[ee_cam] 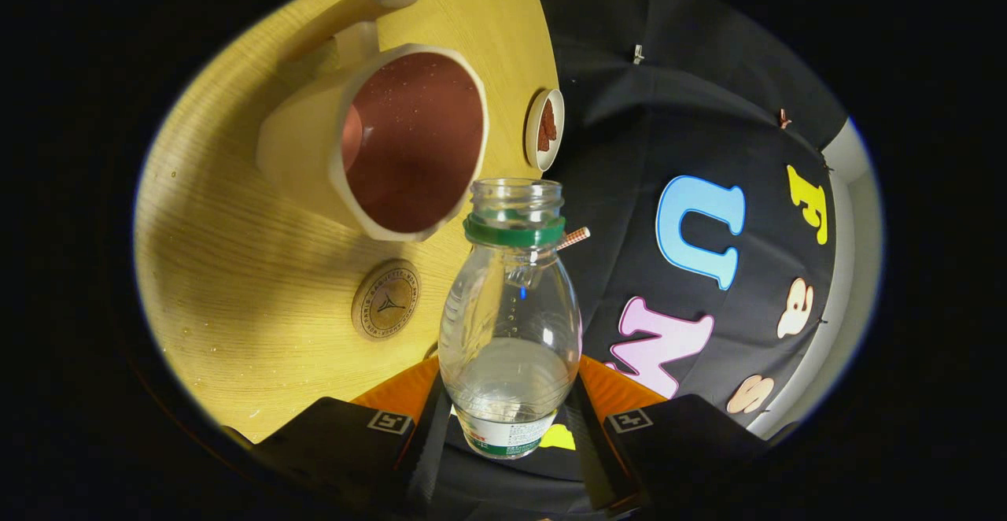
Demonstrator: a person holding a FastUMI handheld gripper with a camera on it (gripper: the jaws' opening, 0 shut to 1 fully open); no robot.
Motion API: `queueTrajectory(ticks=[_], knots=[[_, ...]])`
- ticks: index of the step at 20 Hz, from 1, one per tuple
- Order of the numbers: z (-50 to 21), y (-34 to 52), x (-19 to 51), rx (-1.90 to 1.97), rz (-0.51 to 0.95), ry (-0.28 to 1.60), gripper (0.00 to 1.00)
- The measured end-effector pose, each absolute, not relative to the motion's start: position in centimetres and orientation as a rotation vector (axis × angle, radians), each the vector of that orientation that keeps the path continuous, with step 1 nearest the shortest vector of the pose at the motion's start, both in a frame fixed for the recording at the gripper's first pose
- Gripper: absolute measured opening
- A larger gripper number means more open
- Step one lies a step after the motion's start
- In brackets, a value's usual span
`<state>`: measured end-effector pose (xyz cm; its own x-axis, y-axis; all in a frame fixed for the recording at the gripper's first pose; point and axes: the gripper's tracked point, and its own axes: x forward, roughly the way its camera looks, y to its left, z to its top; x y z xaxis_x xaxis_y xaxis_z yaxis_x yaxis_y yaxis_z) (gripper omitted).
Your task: Take the bottle from table, then pour the juice into the cup, finally place the bottle on the coaster
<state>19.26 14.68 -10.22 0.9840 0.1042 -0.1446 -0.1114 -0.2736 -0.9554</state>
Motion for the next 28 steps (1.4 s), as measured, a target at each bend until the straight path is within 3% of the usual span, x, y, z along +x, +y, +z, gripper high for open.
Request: queueTrajectory(ticks=[28], knots=[[-8.7, 16.7, 20.3, -2.078, 0.237, -0.145, 0.74]])
